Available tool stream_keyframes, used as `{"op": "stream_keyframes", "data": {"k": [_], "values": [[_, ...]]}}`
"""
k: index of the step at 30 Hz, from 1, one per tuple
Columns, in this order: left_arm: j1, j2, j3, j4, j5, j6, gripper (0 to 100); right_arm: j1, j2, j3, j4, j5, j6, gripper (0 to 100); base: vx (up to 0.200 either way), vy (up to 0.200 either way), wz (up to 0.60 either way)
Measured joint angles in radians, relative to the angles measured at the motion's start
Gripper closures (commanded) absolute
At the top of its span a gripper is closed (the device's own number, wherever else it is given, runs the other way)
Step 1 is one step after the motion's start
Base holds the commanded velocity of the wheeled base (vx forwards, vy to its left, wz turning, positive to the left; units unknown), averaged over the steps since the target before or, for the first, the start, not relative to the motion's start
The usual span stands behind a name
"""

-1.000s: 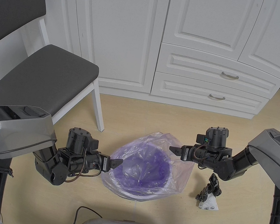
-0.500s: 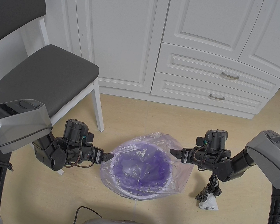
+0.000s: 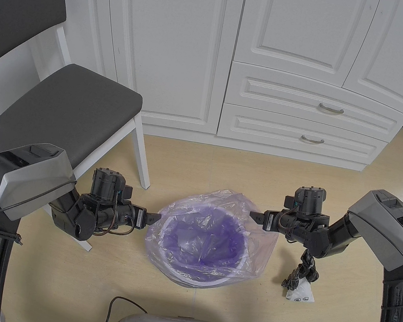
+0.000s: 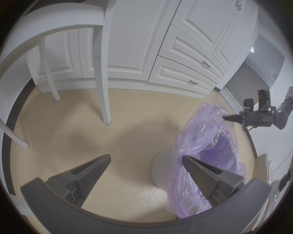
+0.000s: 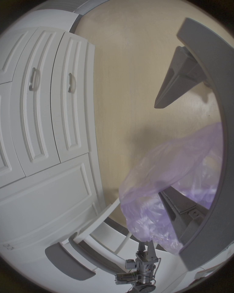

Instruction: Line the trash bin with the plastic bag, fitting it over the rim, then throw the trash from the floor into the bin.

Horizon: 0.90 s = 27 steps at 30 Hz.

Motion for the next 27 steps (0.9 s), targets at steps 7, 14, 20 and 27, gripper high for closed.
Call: {"op": "stream_keyframes", "data": {"k": [7, 14, 20, 27], "values": [[0.001, 0.044, -0.044, -0.019, 0.015, -0.028, 0, -0.020, 0.085, -0.104, 0.009, -0.047, 0.011, 0, 0.000, 0.000, 0.00], [0.001, 0.091, -0.080, -0.027, 0.027, -0.033, 0, -0.023, 0.164, -0.193, 0.116, -0.051, 0.068, 0, 0.000, 0.000, 0.00], [0.007, 0.128, -0.109, -0.021, 0.075, -0.033, 0, -0.014, 0.210, -0.242, 0.173, -0.052, 0.105, 0, 0.000, 0.000, 0.00], [0.018, 0.145, -0.107, 0.014, 0.077, -0.026, 0, -0.011, 0.225, -0.239, 0.208, -0.055, 0.092, 0, 0.000, 0.000, 0.00]]}}
